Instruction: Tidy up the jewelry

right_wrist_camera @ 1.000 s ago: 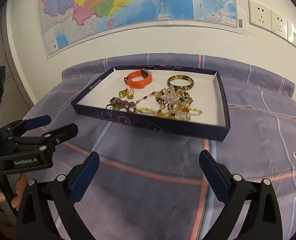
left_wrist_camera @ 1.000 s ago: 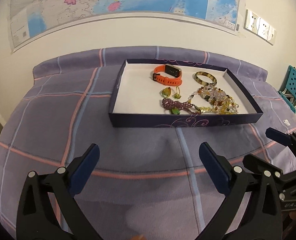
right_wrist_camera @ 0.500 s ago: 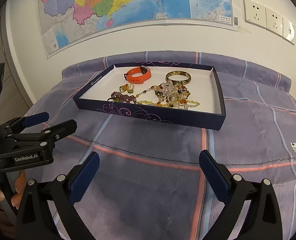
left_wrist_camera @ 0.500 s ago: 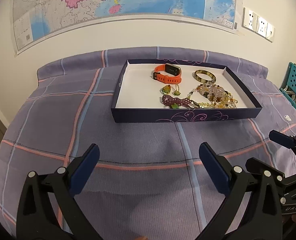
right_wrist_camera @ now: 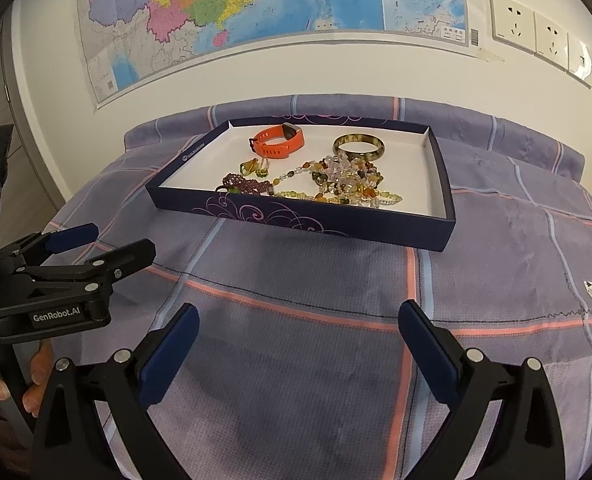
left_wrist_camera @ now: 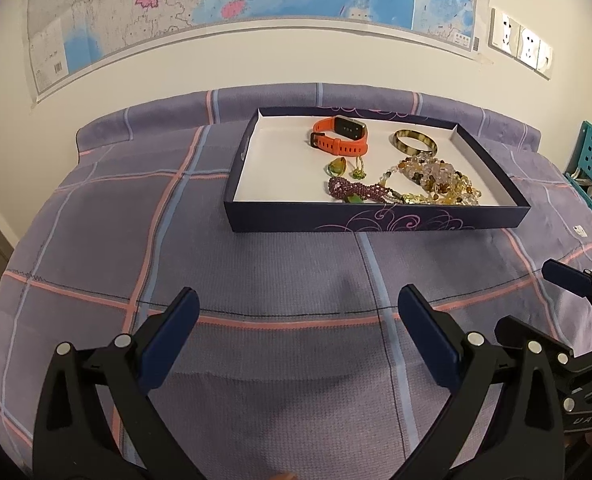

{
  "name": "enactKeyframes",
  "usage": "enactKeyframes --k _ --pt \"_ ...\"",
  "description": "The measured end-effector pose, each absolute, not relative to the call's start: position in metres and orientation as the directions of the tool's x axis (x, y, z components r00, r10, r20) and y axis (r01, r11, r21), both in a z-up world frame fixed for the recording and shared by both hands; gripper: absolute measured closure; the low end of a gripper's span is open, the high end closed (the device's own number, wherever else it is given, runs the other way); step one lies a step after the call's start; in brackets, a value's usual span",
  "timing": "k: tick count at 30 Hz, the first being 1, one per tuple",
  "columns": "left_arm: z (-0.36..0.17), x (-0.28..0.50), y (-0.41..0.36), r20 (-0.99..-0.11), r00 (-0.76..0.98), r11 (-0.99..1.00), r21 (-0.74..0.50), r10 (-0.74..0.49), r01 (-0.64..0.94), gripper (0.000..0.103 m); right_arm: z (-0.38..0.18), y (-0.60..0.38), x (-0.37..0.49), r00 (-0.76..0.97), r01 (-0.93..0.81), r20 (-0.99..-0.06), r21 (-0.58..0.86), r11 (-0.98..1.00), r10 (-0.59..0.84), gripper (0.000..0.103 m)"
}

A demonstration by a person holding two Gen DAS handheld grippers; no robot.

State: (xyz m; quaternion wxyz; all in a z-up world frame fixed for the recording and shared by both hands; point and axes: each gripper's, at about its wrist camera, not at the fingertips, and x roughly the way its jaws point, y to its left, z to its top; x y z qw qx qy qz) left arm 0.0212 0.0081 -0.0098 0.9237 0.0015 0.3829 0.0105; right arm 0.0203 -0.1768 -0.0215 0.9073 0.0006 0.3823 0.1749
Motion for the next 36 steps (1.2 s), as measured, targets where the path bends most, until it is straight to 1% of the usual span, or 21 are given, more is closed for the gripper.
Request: enactKeyframes --k 36 --pt "-0.0131 0.0244 0.0086 -0.717 0.697 1.000 0.007 0.019 -0.021 0.005 -0.0226 -0.1780 0.0229 0.640 -0.310 -0.697 0.152 0.939 0.324 0.007"
